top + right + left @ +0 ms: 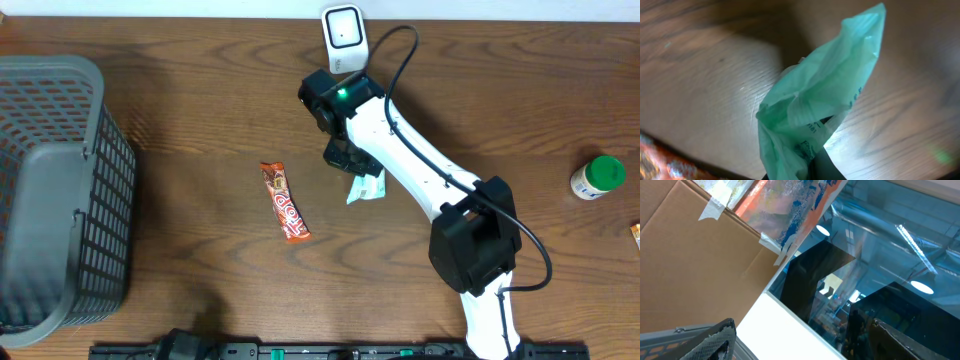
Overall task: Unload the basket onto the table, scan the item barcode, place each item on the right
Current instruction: 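Lift the wipes pack and carry it toward the scanner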
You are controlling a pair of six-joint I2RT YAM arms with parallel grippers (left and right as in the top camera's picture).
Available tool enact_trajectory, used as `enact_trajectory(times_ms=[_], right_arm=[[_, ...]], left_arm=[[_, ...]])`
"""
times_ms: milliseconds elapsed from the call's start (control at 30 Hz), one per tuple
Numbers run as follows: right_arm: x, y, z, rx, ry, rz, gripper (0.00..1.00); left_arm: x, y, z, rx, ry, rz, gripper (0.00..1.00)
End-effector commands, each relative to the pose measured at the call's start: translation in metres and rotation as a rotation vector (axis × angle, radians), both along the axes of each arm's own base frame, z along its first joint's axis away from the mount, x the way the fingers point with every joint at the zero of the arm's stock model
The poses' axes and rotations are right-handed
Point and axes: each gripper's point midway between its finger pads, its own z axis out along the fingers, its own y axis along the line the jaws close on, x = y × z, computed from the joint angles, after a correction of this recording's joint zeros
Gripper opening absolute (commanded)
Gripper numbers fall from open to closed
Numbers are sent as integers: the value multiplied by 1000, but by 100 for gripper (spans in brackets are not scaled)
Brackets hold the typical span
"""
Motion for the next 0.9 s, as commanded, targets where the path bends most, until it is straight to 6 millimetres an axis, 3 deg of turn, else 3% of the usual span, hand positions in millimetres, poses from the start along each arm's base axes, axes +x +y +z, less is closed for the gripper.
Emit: enact_trajectory(times_ms=[0,400,667,867], right_arm=[[-6,-9,-4,5,-22,-252,1],[-2,-23,-7,-5,-18,-332,1],[-2,-15,-9,92,36,-406,1],[14,-17,5,126,1,-239,1]], left_arm=[[-3,2,-1,-6,-5,14,85],[-3,2,-1,-5,-5,14,85],[-3,2,-1,-5,-5,14,85],[-3,2,-1,-5,-5,14,85]])
